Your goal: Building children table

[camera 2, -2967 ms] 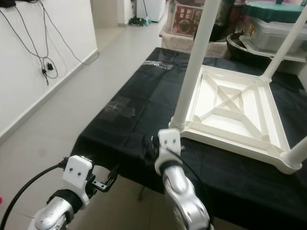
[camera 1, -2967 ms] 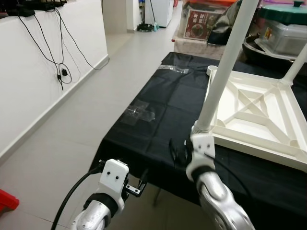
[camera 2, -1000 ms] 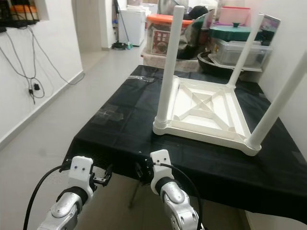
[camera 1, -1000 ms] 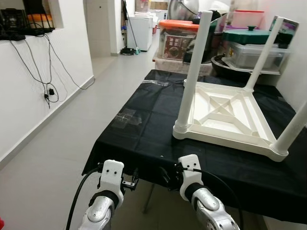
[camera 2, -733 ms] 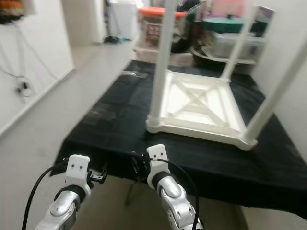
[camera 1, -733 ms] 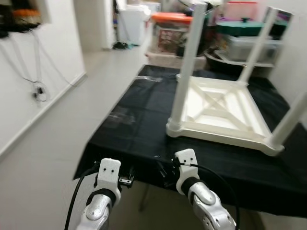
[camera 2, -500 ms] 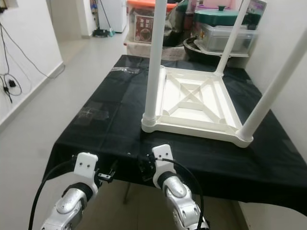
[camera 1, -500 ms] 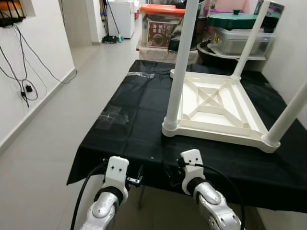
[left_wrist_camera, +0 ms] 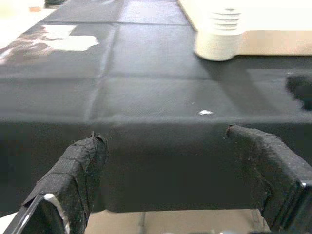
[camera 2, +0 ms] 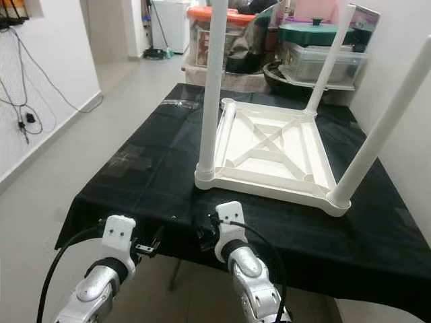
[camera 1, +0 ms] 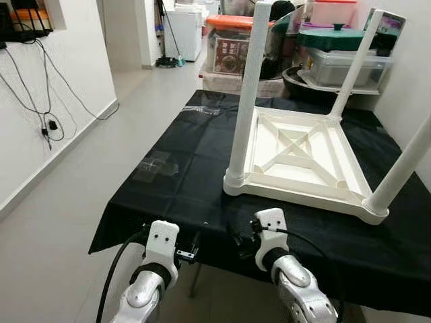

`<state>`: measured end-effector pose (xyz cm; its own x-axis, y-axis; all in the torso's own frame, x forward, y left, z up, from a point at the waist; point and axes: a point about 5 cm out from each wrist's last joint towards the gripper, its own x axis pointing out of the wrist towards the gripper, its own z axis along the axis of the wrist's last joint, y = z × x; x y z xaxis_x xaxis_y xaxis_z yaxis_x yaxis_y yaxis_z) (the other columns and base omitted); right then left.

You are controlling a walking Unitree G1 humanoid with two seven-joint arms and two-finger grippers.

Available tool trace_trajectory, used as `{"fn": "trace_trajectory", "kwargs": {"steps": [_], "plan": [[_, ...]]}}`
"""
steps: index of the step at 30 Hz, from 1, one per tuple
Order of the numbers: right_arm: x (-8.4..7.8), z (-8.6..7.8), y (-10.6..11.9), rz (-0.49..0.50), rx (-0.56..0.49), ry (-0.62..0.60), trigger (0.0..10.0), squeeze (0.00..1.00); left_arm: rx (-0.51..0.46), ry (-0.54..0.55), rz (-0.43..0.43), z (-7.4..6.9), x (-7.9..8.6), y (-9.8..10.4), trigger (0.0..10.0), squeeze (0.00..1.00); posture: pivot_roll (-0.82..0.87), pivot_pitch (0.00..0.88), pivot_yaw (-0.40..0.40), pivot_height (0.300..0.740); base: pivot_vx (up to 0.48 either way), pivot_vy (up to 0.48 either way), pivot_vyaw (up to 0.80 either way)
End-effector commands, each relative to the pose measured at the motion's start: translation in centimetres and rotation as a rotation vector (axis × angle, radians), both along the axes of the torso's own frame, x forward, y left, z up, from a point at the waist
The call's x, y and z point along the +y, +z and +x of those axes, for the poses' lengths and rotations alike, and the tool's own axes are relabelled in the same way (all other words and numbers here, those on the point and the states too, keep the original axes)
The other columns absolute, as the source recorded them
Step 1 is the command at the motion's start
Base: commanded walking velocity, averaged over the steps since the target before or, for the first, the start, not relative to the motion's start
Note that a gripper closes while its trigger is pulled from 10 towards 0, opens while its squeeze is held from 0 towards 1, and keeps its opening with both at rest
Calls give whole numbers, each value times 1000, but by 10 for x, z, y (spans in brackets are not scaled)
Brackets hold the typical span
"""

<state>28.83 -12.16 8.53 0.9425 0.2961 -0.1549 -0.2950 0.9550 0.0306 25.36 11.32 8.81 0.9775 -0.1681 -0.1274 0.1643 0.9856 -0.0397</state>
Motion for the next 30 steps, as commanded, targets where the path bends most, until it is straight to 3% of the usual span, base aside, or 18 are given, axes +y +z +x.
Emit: {"fn": "trace_trajectory", "kwargs": {"steps": [1, 7, 14, 20, 23, 30], "plan": [[1, 5, 14, 38, -75, -10, 10000, 0, -41, 53, -3, 0, 10, 8, 10000, 0, 71, 0, -60, 740, 0, 0, 0], [-9, 14, 33, 51, -178, -120, 10000, 0, -153, 166, 41, 7, 32, 30, 10000, 0, 77, 0, -69, 740, 0, 0, 0], [-14, 15, 33, 41, -181, -172, 10000, 0, -208, 233, 43, 10, 49, 44, 10000, 0, 85, 0, -76, 740, 0, 0, -429], [-8, 11, 30, 44, -178, -147, 10000, 0, -183, 208, 60, 7, 44, 37, 10000, 0, 81, 0, -71, 740, 0, 0, -267], [0, 6, 25, 31, -171, -113, 10000, 0, -161, 141, 80, 2, 28, 29, 10000, 0, 81, 0, -68, 740, 0, -433, 0], [0, 6, 23, 28, -165, -112, 10000, 0, -157, 153, 55, 2, 26, 30, 10000, 0, 87, 0, -70, 740, 0, -121, 0]]}}
